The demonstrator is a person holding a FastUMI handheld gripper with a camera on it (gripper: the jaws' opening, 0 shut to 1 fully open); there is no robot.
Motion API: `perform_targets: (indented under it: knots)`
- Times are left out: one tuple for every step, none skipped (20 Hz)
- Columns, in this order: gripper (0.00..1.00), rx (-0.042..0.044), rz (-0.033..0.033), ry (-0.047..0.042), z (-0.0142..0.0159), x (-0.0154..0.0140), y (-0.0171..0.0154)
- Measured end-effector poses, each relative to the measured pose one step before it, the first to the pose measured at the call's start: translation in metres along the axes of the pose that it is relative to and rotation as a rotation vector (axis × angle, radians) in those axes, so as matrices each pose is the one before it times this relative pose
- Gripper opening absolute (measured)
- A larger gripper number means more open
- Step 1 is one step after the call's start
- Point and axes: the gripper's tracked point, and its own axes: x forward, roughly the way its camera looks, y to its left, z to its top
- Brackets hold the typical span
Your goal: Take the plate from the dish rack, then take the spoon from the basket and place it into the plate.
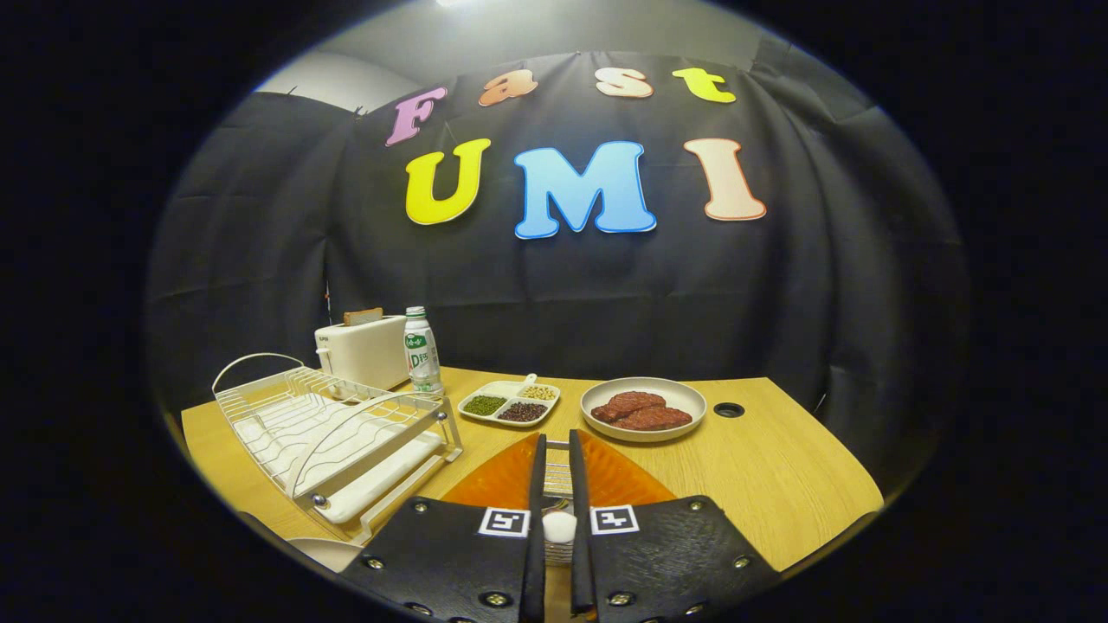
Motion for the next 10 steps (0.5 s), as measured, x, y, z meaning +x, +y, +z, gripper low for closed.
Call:
perform_targets:
  knots:
    - [0.11, -0.00915, -0.00904, -0.00146, 0.00761, -0.00420, -0.00058]
    - [0.11, -0.00630, -0.01173, 0.00068, 0.00656, -0.00366, -0.00112]
    - [0.11, 0.00021, 0.00202, 0.00075, 0.00724, -0.00423, 0.00212]
    - [0.11, 0.00433, -0.00063, -0.00531, 0.00986, -0.00503, 0.00153]
    - [0.11, 0.00293, 0.00188, -0.00205, 0.00992, -0.00587, 0.00253]
    - [0.11, -0.00554, -0.00381, -0.00033, 0.00790, -0.00533, -0.00108]
    - [0.11, -0.00349, 0.00008, -0.00471, 0.01012, -0.00551, 0.00046]
    - [0.11, -0.00071, -0.00059, -0.00159, 0.00834, -0.00430, 0.00161]
    - [0.11, -0.00110, 0.00098, 0.00099, 0.00891, -0.00640, 0.00120]
    - [0.11, -0.00262, -0.00112, 0.00180, 0.00726, -0.00761, 0.00046]
